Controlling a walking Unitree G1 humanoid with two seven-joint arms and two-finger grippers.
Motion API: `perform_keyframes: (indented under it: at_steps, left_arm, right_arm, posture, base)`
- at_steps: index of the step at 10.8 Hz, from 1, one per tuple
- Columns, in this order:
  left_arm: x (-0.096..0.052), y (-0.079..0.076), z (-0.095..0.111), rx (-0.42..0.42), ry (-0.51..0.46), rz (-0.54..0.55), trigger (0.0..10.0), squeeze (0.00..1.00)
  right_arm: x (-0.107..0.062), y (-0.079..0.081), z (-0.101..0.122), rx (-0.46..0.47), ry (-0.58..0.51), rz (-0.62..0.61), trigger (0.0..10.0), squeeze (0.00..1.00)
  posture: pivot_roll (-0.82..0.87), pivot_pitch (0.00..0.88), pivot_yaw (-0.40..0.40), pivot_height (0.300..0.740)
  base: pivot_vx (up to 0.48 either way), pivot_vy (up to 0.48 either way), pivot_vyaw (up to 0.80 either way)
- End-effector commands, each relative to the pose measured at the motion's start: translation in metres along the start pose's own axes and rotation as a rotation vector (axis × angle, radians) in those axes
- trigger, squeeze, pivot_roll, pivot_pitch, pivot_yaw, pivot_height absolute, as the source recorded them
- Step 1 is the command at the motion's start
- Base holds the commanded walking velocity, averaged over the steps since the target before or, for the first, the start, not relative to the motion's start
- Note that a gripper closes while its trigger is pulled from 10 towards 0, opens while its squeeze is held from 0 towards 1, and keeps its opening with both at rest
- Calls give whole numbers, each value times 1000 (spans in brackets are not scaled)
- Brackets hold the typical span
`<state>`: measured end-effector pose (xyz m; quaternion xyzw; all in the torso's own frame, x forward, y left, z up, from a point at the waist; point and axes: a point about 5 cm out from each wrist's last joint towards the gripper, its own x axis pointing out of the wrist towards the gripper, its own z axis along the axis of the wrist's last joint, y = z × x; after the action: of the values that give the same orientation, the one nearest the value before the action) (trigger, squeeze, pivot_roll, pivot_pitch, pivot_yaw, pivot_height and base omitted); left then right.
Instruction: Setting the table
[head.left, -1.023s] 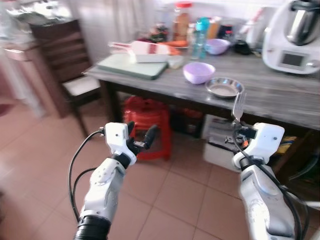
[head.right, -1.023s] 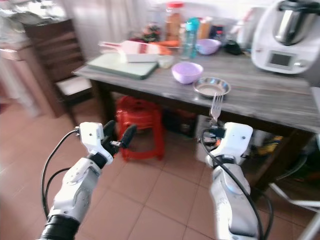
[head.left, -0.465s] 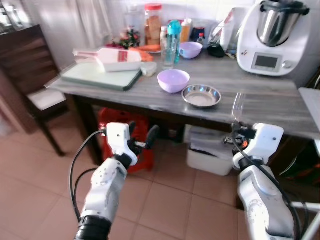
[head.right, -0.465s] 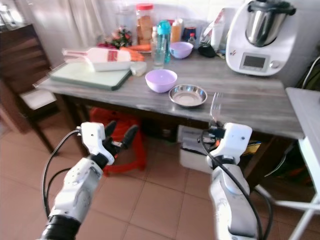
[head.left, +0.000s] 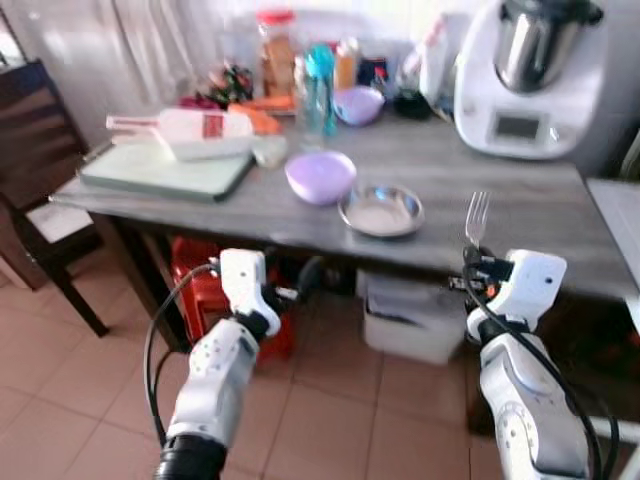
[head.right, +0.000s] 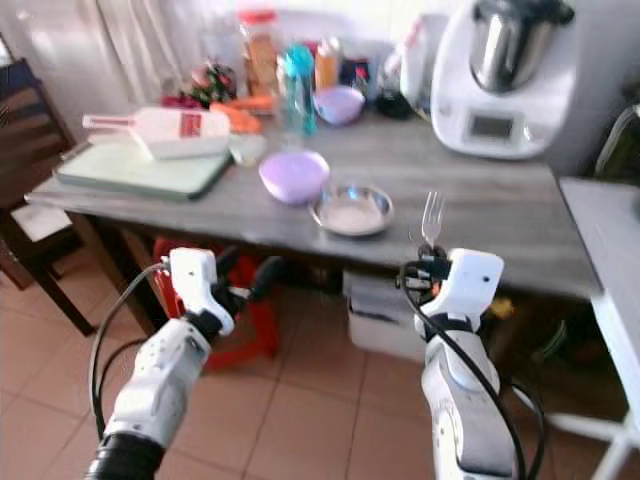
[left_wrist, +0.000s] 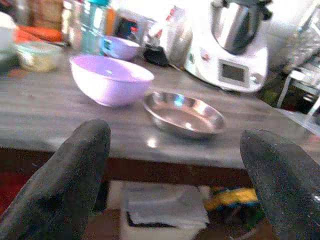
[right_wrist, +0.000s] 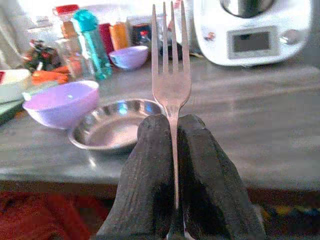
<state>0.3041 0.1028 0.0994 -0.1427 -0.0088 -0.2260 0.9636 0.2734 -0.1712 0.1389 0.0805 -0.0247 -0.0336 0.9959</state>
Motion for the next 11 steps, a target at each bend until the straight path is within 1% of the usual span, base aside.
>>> perform_keyframes:
  at_steps: [1, 10, 11]
  left_arm:
    - [-3, 8, 4, 25, 1, 20, 10000, 0]
    - [-3, 8, 5, 37, 1, 16, 10000, 0]
    - [-4, 9, 4, 40, 3, 20, 10000, 0]
  right_arm:
    - [2, 9, 1, 15, -7, 24, 10000, 0]
    - [3, 8, 1, 17, -14, 7, 10000, 0]
    - [2, 8, 0, 14, -13, 9, 10000, 0]
  posture:
    - [-23, 0, 15, 740]
    - [-19, 0, 19, 740]
    - [-17, 0, 18, 740]
  base:
    - [368, 0, 0]
    - [365, 0, 0]
    - [364, 0, 0]
